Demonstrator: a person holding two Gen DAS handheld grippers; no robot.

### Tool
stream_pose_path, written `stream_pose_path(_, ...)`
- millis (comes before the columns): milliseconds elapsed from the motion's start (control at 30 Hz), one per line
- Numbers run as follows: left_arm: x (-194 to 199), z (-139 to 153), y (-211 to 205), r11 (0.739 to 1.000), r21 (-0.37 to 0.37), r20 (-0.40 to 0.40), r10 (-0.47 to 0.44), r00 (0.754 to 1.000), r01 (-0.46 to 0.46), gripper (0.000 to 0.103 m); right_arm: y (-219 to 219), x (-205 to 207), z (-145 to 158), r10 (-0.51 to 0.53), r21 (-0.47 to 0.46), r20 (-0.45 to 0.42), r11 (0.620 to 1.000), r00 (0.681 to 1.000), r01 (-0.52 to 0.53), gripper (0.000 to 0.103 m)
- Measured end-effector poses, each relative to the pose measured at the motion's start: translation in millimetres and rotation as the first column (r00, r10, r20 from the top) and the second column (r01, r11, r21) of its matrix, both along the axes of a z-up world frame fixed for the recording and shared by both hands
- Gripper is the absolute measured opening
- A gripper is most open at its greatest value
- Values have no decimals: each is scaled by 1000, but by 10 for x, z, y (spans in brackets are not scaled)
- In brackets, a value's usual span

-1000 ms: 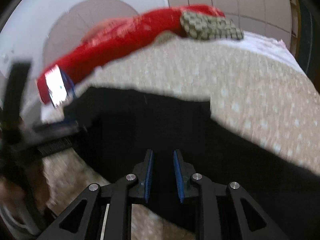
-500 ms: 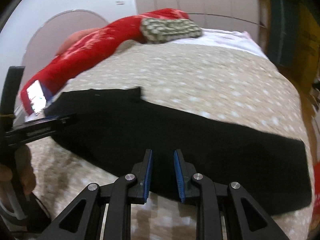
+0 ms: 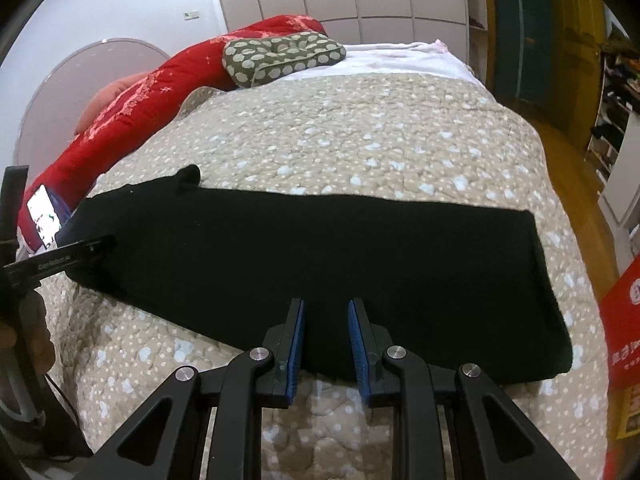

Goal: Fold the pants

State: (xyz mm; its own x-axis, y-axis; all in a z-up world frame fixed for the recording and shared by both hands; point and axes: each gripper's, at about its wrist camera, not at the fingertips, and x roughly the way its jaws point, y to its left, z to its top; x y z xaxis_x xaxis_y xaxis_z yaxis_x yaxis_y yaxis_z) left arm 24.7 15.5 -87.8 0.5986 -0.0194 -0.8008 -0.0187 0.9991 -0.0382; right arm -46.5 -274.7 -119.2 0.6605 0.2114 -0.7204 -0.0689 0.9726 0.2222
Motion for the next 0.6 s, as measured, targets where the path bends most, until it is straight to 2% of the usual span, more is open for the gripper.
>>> stream_pose_path(100,-16,20,1,1000,-5,0,3,1000,-3,66,34,-14,45,-2,-10,4,1000,1000,2,21)
stream_pose_path(267,-53,44,-41,1000,-30,5,8,1000,-8,66,-30,-128,113,5,33,29,999,1000,-6,24)
stream_pose_path(367,-151,5,-141,1000,-19,4,-9,1000,9,66,-160,-173,-11,-34,14,9,999,999,34,25)
stream_pose_path(467,-227,7,-280,999,40,8,-35,999,35,66,-322,-309,32,-67,40,29,997,997,65,25)
stream_pose_path(533,-243,46,-326,999,23,12,-48,999,47,66,-444,-397,46,-107,-4,34,994,994,107,25)
stream_pose_path(600,-257,86,-378,998,7,18,-55,998,55,66,-555,-455,34,-130,-3,21,991,991,130,25)
